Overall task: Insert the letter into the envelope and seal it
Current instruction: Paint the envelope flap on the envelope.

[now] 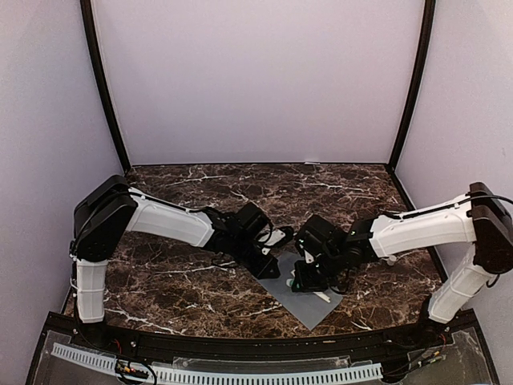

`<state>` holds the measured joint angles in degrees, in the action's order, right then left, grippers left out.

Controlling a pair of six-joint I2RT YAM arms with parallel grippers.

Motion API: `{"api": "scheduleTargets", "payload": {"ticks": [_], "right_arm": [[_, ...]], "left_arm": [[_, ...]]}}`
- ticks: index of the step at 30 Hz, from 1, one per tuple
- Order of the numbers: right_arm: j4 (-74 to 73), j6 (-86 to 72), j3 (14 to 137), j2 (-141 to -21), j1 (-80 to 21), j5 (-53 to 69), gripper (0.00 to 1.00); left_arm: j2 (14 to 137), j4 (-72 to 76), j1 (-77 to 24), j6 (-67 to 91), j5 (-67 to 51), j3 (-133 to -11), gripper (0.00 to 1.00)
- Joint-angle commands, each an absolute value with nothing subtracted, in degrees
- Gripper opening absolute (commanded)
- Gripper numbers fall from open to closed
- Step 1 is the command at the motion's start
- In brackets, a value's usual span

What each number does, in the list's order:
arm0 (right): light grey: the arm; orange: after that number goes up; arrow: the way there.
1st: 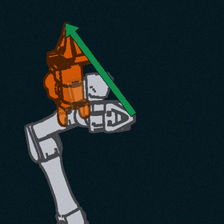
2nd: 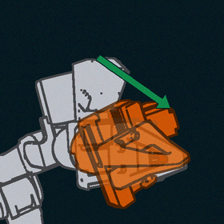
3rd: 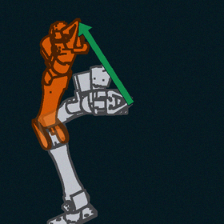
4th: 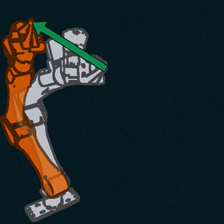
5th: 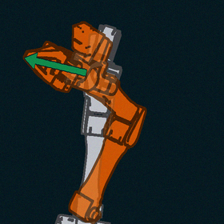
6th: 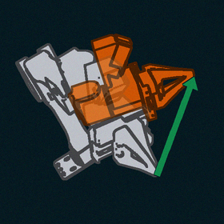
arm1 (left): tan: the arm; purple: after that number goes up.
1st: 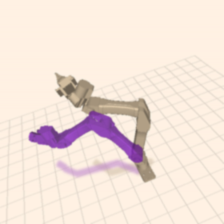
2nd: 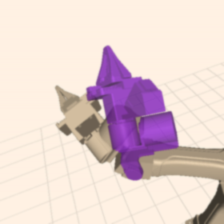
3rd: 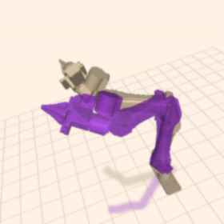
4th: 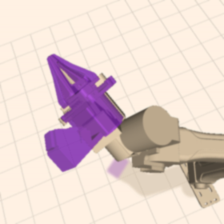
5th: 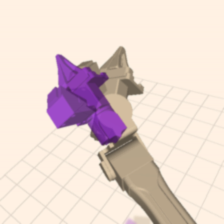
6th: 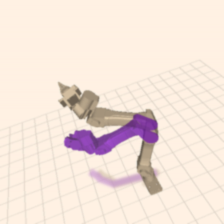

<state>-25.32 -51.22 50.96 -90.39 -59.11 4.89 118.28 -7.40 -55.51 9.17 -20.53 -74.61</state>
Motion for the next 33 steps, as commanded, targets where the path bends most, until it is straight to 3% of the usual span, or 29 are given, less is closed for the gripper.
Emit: {"api": "scheduleTargets", "payload": {"ticks": [1, 20, 33], "right_arm": [[-24.7, -50.3, 52.5, -91.8, -58.4, 3.2, 0.00], [-29.5, -56.3, 37.9, -75.6, -58.4, 6.5, 0.00], [-31.1, -53.6, 42.8, -80.6, -58.3, 4.9, 0.00]], "left_arm": [[120.1, -9.9, -55.7, 8.1, -20.3, -74.6, 0.07], [120.7, -7.6, -51.8, 11.1, -26.6, -74.2, 0.06], [120.7, -7.3, -51.8, 10.7, -27.4, -74.2, 0.05]]}}
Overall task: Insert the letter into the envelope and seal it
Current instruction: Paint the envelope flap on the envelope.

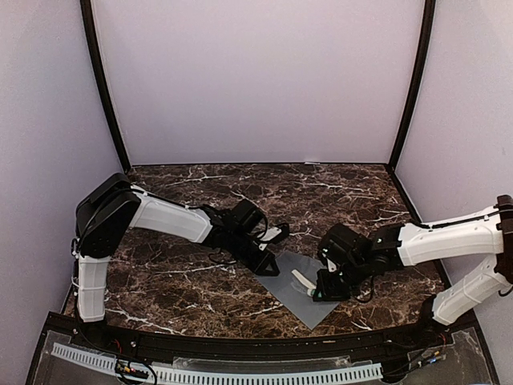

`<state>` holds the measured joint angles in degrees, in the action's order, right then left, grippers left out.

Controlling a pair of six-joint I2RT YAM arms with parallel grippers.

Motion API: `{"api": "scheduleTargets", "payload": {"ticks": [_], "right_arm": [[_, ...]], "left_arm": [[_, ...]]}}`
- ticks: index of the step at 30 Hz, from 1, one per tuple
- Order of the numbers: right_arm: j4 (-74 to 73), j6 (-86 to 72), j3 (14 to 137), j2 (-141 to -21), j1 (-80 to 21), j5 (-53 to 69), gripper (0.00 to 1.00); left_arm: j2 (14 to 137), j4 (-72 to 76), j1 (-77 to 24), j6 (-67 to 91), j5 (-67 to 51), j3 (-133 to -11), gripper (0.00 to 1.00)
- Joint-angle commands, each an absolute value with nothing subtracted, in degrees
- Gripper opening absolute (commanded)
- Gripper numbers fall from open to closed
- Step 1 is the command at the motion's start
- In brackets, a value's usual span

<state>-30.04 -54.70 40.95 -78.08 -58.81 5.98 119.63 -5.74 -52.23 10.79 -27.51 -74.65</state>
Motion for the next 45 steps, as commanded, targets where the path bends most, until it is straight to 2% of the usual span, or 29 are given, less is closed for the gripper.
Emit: {"api": "scheduleTargets", "payload": {"ticks": [1, 27, 37, 45], "right_arm": [[-30.9, -53.5, 43.1, -81.1, -58.3, 5.0, 0.00], [-27.8, -47.2, 54.1, -95.4, -54.9, 4.9, 0.00], [-32.2, -48.4, 55.6, -88.2, -55.2, 5.3, 0.00], [-34.2, -54.1, 48.9, -77.9, -57.9, 6.9, 0.00]], "left_arm": [[120.7, -7.4, -51.8, 10.7, -27.4, -74.2, 0.05], [120.8, -6.7, -52.0, 11.6, -29.0, -74.3, 0.02], [120.8, -7.8, -52.0, 11.1, -27.3, -75.0, 0.02], [120.8, -8.0, -52.0, 11.0, -27.0, -75.1, 0.02]]}}
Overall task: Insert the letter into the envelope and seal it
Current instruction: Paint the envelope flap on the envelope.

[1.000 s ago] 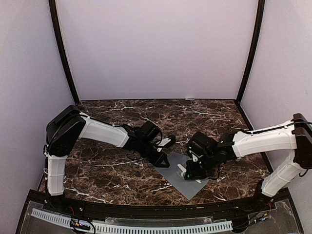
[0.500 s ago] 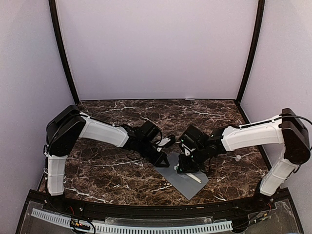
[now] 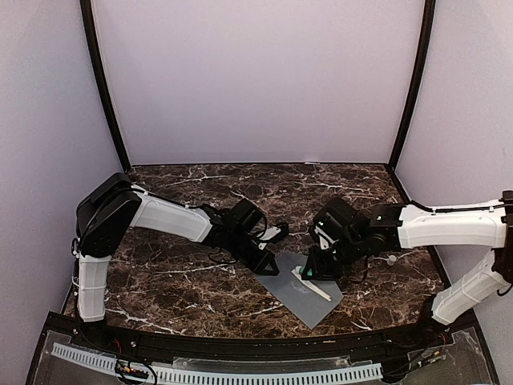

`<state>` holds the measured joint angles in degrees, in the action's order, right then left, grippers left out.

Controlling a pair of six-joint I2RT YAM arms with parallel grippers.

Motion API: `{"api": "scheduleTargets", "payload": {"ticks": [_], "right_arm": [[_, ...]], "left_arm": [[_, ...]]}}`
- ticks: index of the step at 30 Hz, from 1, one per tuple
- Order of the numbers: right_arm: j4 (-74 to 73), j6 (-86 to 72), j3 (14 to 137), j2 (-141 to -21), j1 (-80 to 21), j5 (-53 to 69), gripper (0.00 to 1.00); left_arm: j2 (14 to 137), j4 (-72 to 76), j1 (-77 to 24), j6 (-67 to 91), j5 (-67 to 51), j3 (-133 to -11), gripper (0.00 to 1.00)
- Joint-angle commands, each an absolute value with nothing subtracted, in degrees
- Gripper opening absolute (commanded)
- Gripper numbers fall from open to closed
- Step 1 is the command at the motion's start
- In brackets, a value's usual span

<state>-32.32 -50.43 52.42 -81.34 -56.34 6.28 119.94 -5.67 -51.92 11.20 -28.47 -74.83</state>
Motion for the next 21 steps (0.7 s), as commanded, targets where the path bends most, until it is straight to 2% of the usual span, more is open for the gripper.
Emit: {"api": "scheduleTargets", "payload": {"ticks": [1, 21], "right_arm": [[-34.1, -54.6, 48.0, -77.3, -58.1, 7.0, 0.00], [-30.3, -54.3, 45.6, -81.5, -58.7, 7.8, 0.00]], "left_arm": [[120.8, -8.1, -52.0, 11.0, -26.9, -75.1, 0.03], [120.8, -8.0, -52.0, 10.9, -27.0, -75.2, 0.02]]}}
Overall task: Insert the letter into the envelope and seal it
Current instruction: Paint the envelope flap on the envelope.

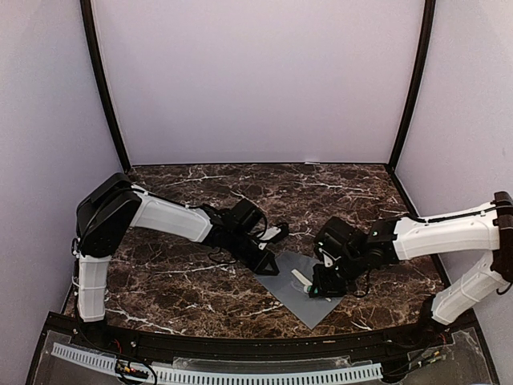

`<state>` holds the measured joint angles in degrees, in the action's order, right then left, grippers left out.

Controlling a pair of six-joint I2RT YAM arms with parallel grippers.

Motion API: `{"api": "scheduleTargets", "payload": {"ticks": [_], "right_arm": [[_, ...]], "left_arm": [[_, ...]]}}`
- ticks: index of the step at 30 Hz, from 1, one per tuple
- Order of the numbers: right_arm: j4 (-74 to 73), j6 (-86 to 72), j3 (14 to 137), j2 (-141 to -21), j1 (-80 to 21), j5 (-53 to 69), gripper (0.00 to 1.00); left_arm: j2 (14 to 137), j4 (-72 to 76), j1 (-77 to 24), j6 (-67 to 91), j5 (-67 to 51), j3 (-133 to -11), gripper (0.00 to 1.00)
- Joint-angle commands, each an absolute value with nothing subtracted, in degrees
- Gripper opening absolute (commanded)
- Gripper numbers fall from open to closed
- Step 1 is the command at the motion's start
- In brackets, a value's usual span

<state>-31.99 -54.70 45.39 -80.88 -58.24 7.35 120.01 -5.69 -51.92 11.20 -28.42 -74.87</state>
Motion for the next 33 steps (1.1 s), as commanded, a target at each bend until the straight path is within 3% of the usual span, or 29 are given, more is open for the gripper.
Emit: {"api": "scheduleTargets", "payload": {"ticks": [1, 33], "right_arm": [[-30.3, -54.3, 45.5, -81.7, -58.7, 7.8, 0.00], [-27.6, -48.2, 53.9, -96.3, -54.5, 7.2, 0.00]], "left_arm": [[120.8, -8.0, -52.0, 10.9, -27.1, -75.2, 0.02], [120.9, -8.0, -52.0, 11.4, -28.0, -75.6, 0.01]]}}
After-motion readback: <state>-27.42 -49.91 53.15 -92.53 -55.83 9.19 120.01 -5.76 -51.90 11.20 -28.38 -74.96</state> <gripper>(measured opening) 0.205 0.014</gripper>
